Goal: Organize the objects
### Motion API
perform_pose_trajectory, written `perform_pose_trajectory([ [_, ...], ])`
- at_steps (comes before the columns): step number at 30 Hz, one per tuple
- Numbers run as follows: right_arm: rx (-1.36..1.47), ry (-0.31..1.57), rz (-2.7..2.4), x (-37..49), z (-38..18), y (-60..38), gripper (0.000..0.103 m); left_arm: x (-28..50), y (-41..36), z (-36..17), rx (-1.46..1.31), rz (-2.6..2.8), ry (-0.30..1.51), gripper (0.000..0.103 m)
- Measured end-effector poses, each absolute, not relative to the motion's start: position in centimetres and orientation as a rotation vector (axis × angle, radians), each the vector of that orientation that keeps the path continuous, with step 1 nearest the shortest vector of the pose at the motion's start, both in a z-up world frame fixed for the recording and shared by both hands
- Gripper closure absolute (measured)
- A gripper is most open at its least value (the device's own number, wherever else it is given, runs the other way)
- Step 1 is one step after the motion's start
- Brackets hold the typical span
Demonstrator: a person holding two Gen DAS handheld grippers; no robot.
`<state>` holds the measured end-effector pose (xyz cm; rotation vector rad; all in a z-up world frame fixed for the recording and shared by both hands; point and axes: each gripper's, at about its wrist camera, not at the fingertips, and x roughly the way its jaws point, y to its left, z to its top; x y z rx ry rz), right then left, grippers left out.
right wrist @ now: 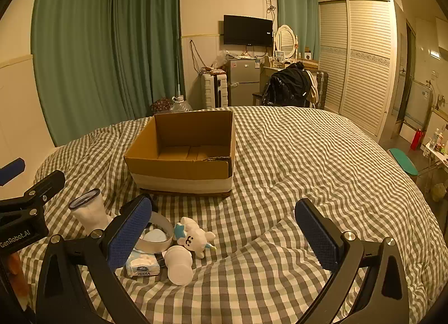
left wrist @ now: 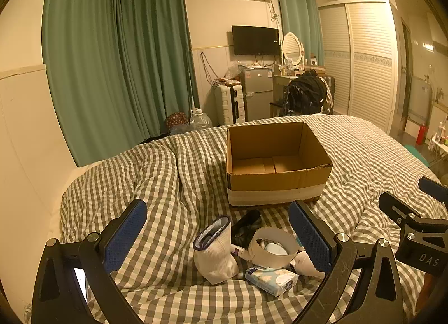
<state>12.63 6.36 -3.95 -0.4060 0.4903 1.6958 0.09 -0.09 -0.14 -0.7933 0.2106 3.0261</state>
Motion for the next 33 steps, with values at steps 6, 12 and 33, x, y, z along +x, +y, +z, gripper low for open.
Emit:
perform_pose_trajectory([
  [6,-0.404,0.491,1.690,12.60,-3.95,6.36,0.000,0.15,-0.07,-0.21,-0.800,3.025,0.208,0.000],
  [12,-0.403,0.494,1.686,12.54,-3.97,6.34,0.000,0.23,-0.05,-0.28,-0.798,3.017,0.208,0.000],
  [33,-0.402,0.507,1.669,12.26,-4.31,6.21,0.000,0.29,0.18,-0.48,-0.794,2.987,0.220,0.000],
])
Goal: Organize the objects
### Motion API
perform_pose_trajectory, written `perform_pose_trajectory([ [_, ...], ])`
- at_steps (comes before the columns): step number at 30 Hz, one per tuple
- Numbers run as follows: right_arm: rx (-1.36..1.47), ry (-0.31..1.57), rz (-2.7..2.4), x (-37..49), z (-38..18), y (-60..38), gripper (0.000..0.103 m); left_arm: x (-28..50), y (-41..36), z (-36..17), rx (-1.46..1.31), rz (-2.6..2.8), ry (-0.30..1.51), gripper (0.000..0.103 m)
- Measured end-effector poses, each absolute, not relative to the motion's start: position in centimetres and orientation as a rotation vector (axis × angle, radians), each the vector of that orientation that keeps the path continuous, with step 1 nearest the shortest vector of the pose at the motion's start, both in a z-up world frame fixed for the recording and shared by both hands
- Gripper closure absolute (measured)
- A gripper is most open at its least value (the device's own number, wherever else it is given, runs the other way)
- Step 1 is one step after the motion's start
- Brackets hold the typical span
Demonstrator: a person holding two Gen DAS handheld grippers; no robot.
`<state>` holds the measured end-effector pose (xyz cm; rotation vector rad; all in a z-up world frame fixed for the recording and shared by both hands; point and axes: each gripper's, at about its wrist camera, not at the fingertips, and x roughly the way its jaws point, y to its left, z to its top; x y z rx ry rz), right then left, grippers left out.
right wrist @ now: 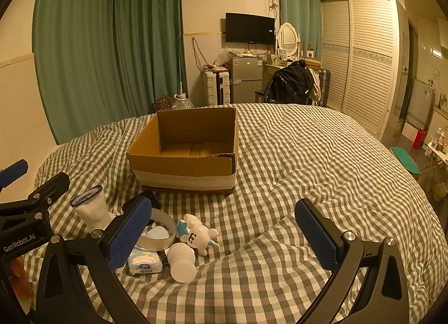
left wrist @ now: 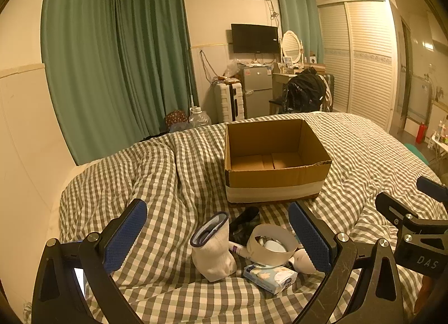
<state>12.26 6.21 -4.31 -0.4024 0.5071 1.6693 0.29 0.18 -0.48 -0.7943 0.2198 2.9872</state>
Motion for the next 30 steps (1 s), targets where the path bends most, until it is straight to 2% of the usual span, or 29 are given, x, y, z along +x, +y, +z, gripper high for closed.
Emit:
perform_pose_trajectory([
  [30,-0.408,0.502,1.622,11.70,-4.15,6.20,0.000,-0.57,-0.23,-0.20,-0.819,2.941,0.218,0.000],
])
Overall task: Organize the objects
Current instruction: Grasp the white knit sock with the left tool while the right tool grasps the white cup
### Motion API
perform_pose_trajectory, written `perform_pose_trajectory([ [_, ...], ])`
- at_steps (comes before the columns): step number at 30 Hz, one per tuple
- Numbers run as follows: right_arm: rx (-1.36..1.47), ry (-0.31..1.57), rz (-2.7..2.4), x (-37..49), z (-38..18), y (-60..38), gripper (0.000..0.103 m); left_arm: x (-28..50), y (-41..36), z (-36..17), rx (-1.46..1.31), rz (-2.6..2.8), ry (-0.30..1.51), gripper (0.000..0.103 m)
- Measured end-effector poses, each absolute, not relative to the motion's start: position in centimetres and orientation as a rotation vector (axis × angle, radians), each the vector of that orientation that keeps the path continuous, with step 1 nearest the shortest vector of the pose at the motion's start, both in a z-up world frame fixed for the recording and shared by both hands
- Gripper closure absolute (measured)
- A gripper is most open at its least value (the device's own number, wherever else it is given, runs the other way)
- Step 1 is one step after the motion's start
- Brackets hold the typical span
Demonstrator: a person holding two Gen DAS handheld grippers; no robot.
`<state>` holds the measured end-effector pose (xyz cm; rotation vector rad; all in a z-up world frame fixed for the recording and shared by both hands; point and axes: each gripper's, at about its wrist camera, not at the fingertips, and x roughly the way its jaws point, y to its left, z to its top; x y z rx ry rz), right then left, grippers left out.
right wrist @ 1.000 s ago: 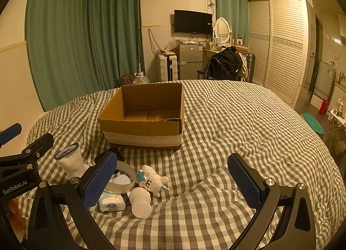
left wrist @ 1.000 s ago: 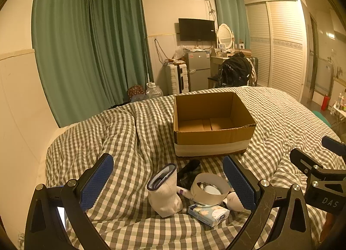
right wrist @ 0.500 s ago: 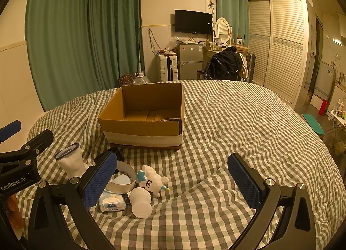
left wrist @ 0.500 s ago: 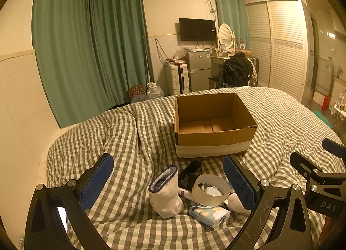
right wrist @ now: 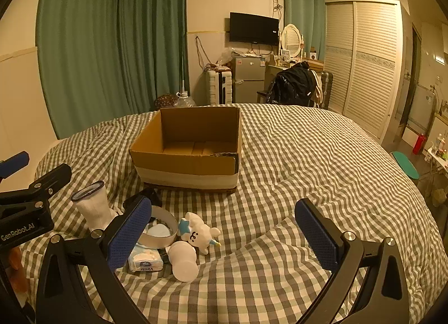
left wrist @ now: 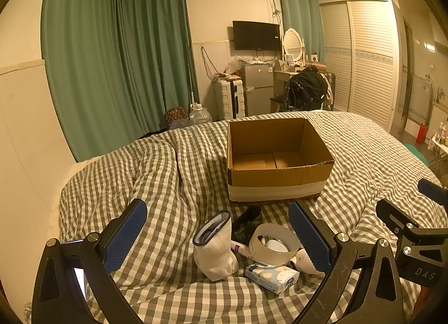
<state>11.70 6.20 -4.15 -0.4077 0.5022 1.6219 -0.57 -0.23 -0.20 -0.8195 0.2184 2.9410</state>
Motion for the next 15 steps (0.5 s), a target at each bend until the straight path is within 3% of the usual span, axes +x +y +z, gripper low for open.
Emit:
perform_pose_trajectory([
  [15,-0.497,0.587,1.620,10.9,-4.6,8.3,0.000,-5.3,-1.1,-3.7,-1.061,2.838,0.336,0.000],
])
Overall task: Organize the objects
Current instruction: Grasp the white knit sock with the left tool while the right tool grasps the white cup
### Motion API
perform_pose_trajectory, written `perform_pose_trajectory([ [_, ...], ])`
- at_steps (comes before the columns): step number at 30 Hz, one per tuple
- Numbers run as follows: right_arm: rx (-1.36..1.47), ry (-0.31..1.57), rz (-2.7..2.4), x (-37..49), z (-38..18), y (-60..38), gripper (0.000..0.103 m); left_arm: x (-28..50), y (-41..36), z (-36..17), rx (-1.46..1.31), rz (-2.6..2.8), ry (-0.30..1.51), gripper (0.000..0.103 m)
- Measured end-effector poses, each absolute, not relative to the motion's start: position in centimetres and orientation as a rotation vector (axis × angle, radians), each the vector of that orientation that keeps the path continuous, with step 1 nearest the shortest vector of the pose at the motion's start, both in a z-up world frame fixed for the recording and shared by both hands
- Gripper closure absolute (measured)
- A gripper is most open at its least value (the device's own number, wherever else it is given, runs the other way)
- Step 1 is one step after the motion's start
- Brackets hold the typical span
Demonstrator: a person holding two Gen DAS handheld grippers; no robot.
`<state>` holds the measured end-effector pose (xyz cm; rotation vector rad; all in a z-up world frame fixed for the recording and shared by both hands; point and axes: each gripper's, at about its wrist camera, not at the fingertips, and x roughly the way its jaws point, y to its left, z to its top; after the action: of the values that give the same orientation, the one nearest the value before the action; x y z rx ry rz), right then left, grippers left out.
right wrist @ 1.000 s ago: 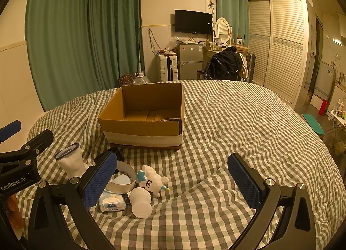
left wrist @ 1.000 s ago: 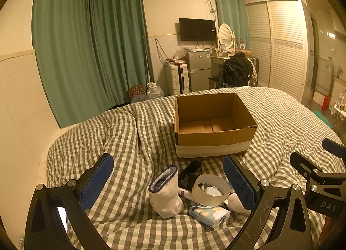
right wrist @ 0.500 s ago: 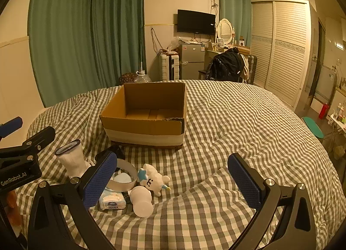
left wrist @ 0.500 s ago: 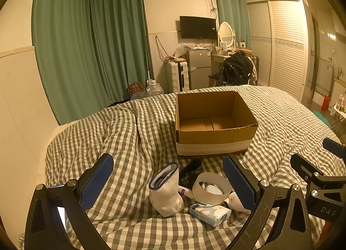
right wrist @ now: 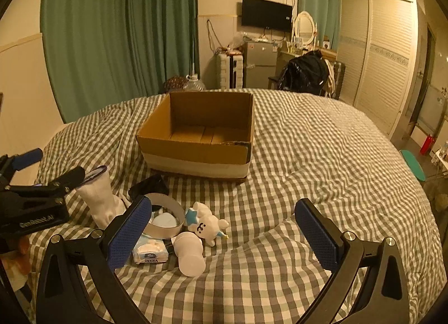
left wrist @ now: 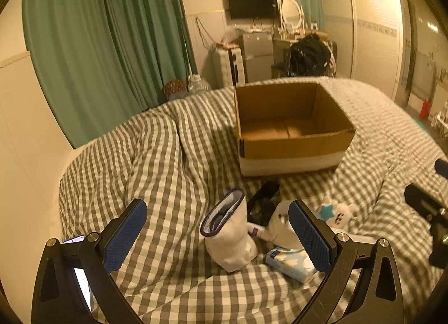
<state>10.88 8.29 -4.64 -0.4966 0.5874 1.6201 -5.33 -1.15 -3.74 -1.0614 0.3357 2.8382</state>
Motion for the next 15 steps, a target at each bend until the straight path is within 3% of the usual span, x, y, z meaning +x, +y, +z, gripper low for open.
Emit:
perform_pose_trajectory([
  [15,-0.652,0.762,1.587,10.0,-10.0,12.1,0.003,-7.3,-1.5,-10.6,-1.290,2.675,0.346,0.000],
])
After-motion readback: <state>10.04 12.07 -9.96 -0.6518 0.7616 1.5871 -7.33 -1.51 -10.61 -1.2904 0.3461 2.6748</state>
